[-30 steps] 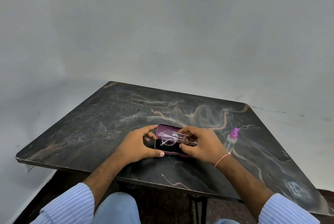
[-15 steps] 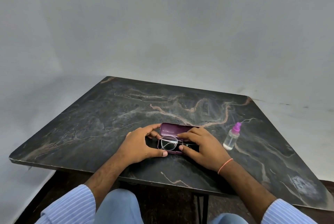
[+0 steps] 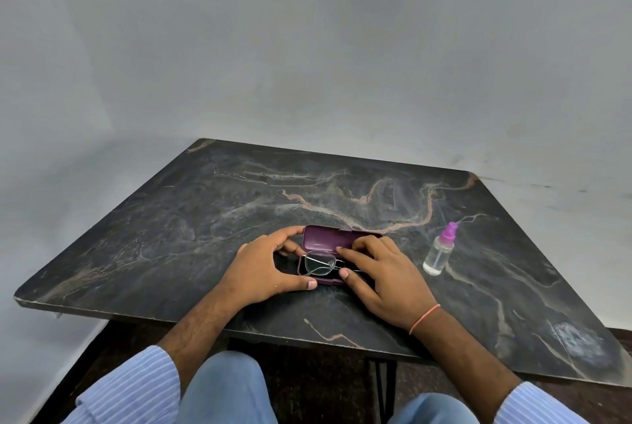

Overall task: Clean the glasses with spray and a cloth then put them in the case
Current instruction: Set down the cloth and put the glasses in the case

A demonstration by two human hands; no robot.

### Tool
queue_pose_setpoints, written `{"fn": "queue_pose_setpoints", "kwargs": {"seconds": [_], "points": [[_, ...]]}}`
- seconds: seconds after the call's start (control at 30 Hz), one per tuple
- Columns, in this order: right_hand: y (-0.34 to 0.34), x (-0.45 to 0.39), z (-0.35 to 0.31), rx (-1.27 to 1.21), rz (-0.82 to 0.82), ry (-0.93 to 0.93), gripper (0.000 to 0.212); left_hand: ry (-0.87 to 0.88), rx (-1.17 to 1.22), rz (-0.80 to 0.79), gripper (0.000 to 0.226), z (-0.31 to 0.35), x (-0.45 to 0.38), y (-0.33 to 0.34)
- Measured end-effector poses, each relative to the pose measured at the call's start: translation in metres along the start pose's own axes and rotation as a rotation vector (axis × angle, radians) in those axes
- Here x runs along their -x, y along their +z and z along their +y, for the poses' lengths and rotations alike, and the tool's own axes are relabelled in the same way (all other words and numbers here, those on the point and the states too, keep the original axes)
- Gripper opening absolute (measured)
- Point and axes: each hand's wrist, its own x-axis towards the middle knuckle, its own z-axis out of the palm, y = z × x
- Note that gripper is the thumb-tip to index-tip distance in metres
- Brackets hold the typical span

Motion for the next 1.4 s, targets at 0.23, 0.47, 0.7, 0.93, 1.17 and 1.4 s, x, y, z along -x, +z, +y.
{"fn": "queue_pose_setpoints", "kwargs": {"seconds": [0.23, 0.47, 0.7, 0.93, 1.17, 1.4], "points": [[-0.007, 0.007, 0.002, 0.054, 0.260, 0.052, 0.062, -0.008, 0.021, 0.021, 0.089, 0.002, 0.002, 0.000], [-0.014, 0.015, 0.006, -0.149, 0.022, 0.170, 0.063, 0.012, -0.030, 0.039, 0.064, 0.005, 0.005, 0.001], [-0.015, 0.020, 0.003, -0.251, -0.030, 0.175, 0.043, 0.030, -0.051, 0.021, 0.060, 0.007, 0.007, 0.000], [-0.015, 0.021, 0.004, -0.334, -0.021, 0.203, 0.041, 0.018, 0.007, 0.067, 0.043, 0.006, 0.005, 0.000], [-0.017, 0.022, 0.002, -0.325, -0.020, 0.223, 0.044, 0.013, -0.005, 0.056, 0.047, 0.005, 0.005, 0.000], [-0.020, 0.021, 0.001, -0.346, -0.030, 0.249, 0.048, 0.050, -0.121, 0.014, 0.056, 0.010, 0.006, -0.001]]}}
